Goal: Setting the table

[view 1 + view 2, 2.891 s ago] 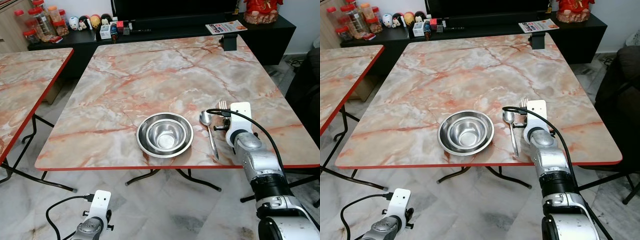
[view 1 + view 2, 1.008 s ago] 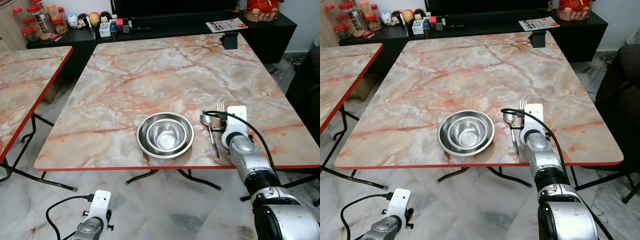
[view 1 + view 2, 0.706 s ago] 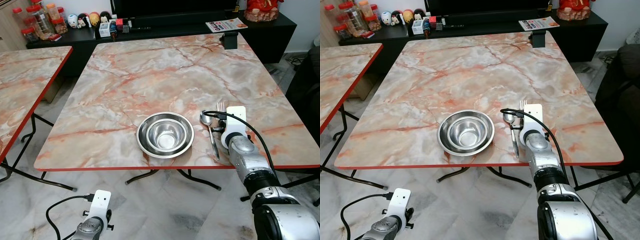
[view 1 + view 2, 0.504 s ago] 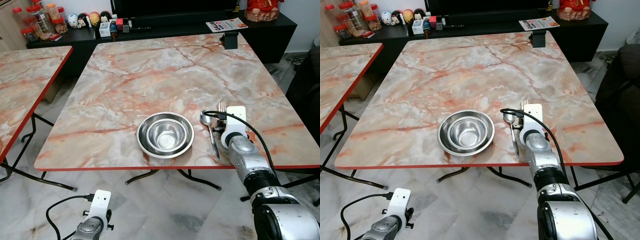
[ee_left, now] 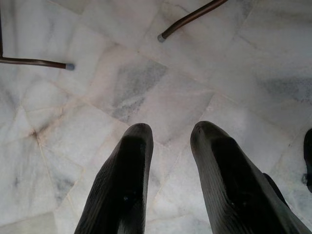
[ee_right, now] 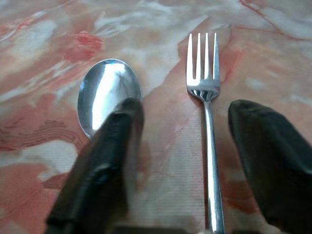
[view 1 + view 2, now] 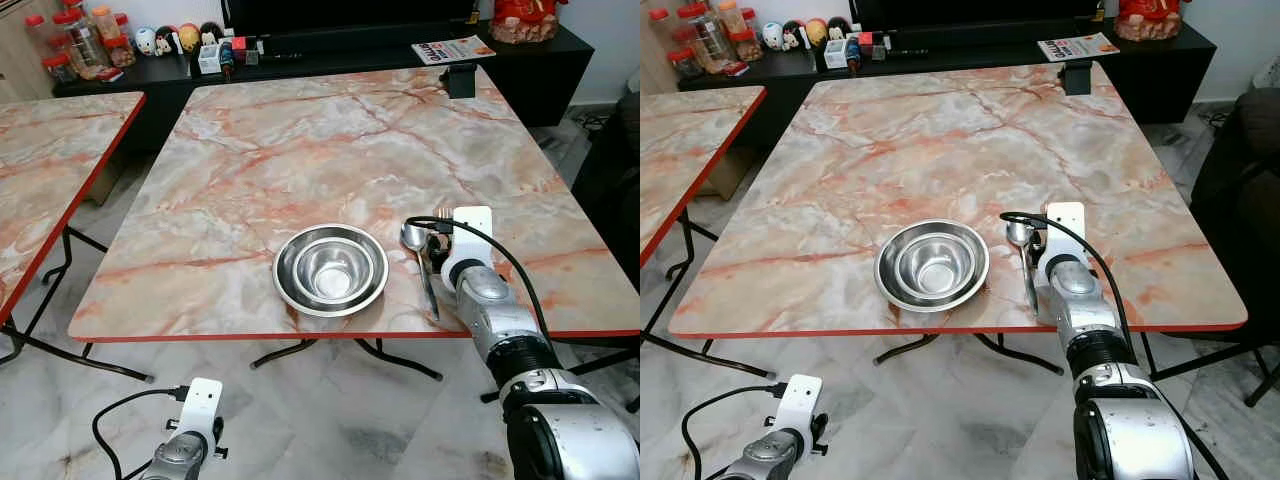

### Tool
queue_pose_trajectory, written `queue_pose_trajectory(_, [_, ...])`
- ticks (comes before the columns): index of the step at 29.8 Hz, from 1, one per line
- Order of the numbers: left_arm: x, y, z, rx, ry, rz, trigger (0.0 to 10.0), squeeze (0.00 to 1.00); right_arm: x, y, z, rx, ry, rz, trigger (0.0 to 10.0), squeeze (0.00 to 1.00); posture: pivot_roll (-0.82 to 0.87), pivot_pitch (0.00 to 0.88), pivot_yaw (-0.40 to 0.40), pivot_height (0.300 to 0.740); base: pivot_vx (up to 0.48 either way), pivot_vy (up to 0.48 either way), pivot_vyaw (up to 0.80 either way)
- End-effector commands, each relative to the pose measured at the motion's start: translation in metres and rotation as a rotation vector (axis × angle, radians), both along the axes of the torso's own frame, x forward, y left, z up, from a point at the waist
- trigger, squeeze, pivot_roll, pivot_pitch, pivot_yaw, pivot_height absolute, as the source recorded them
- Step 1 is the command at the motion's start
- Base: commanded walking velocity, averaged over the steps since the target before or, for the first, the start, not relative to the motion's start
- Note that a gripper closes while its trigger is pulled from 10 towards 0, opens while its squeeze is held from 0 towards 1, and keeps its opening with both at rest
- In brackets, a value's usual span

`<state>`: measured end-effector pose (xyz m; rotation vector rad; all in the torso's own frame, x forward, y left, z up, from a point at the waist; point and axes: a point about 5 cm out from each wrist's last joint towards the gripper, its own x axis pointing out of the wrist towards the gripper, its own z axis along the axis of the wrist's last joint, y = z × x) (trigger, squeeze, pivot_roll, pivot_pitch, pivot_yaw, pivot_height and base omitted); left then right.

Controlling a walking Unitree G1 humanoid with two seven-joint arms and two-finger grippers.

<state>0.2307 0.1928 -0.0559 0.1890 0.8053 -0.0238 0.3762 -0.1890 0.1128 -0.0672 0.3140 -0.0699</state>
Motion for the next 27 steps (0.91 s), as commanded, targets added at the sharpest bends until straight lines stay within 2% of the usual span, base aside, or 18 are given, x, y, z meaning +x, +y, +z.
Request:
queue_pose_trajectory(1, [-0.001,0.001,-0.001,0.012,0.012,0.003,10.0,0.0,0.001,0.004,0.0,0.007,0.009,0.011,10.0,1.0,-0.06,0.078,0.079,0.74,0.0,0.0,0.0])
queue_pose_trajectory(7, [-0.001,0.001,-0.001,0.013,0.012,0.003,10.0,0.0,0.004,0.005,0.007,0.004,-0.031,0.013,10.0,1.0,-0.07,0.077,0.08,0.74,0.0,0.0,0.0])
queue_pose_trajectory(8, [0.0,0.001,0.0,0.013,0.011,0.004,10.0,0.0,0.007,0.005,0.018,-0.019,-0.109,0.022,10.0,0.0,-0.07,0.077,0.08,0.74,0.0,0.0,0.0])
queue_pose_trajectory(9, [0.0,0.001,0.0,0.013,0.01,0.004,10.0,0.0,0.009,0.005,0.031,-0.044,-0.198,0.03,10.0,0.0,-0.07,0.077,0.08,0.74,0.0,0.0,0.0])
queue_pose_trajectory(11, [0.0,0.002,0.0,0.012,0.007,0.005,10.0,0.0,0.012,0.007,0.05,-0.014,-0.313,0.034,10.0,0.0,-0.07,0.077,0.081,0.74,0.0,0.0,0.0])
queue_pose_trajectory(13, [0.0,0.002,0.0,0.012,0.006,0.005,10.0,0.0,0.012,0.007,0.058,-0.014,-0.357,0.037,10.0,0.0,-0.07,0.077,0.081,0.74,0.0,0.0,0.0])
queue_pose_trajectory(20, [0.001,0.002,0.001,0.003,-0.018,0.017,10.0,0.0,0.012,0.011,0.071,-0.005,-0.457,0.051,10.0,0.0,-0.07,0.077,0.083,0.74,0.0,0.0,0.0])
queue_pose_trajectory(27, [0.0,0.002,0.0,-0.007,-0.011,0.032,10.0,0.0,0.01,0.009,0.068,-0.017,-0.459,0.046,10.0,0.0,-0.07,0.077,0.083,0.74,0.0,0.0,0.0])
